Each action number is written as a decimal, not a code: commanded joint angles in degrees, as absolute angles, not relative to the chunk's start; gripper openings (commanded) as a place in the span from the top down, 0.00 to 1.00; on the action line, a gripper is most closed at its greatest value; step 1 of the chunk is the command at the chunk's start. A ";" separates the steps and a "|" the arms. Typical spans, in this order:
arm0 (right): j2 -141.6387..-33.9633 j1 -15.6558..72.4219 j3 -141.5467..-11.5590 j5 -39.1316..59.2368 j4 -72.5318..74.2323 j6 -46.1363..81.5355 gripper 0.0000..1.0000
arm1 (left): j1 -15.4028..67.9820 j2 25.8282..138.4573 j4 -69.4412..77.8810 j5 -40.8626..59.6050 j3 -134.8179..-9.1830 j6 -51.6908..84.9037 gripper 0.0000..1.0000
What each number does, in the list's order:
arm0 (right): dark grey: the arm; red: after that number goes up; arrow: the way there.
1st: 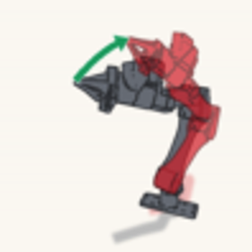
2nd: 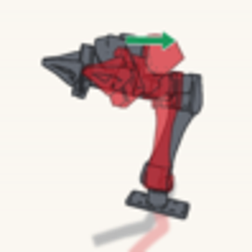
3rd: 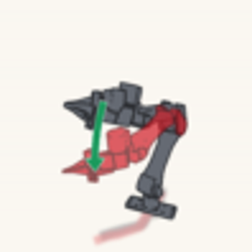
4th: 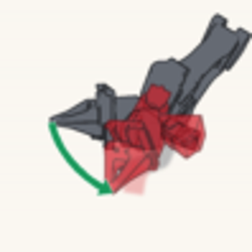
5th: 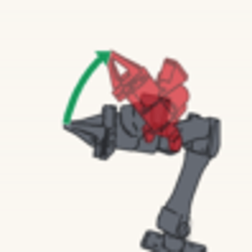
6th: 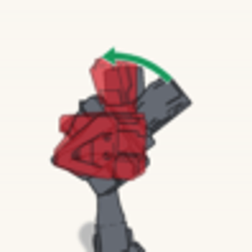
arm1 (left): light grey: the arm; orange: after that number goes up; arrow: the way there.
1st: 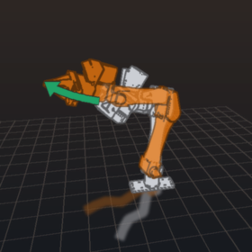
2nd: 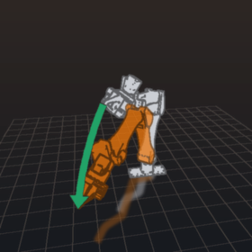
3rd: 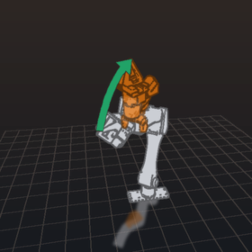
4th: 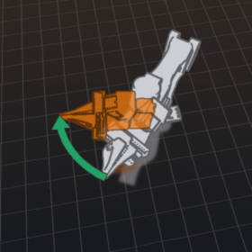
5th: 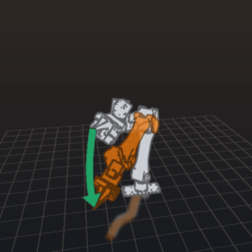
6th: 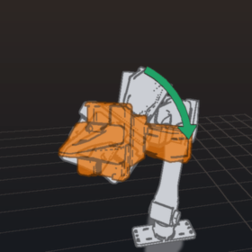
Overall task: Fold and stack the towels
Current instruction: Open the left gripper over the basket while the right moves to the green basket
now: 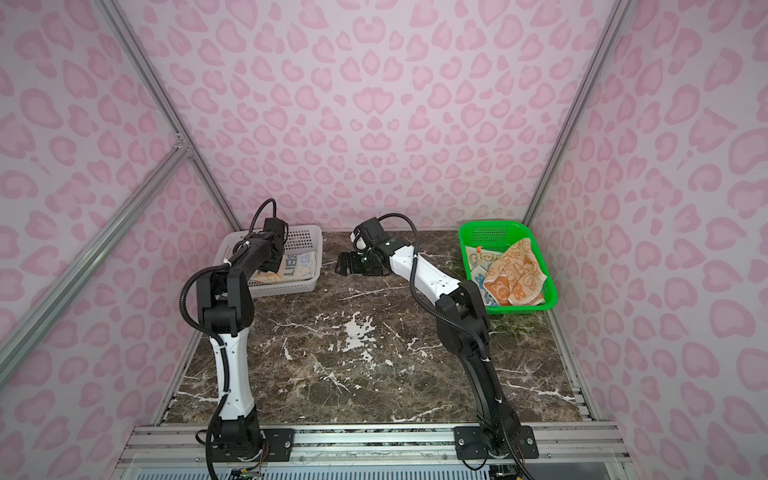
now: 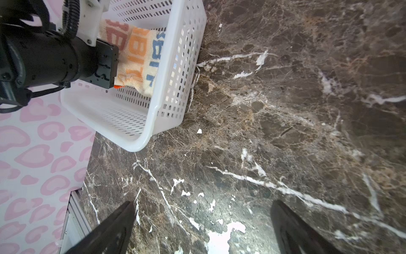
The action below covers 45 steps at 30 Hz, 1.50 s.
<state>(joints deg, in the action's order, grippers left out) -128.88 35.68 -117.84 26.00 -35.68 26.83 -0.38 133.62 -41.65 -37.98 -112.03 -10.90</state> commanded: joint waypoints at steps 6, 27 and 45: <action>-129.19 35.69 -117.43 27.11 -33.91 27.46 0.02 | -0.79 133.49 -40.89 -39.29 -112.92 -9.97 0.97; -122.51 33.48 -115.25 24.09 -36.33 25.44 0.02 | 0.08 125.79 -45.18 -42.49 -115.49 -2.59 0.02; -94.50 8.85 -90.24 8.42 -37.59 26.08 0.02 | 34.81 113.75 -36.73 -46.90 -117.97 -10.49 0.02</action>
<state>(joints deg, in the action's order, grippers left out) -96.57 12.32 -93.06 11.33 -38.65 23.92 30.89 113.56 -40.51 -44.49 -116.60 -7.07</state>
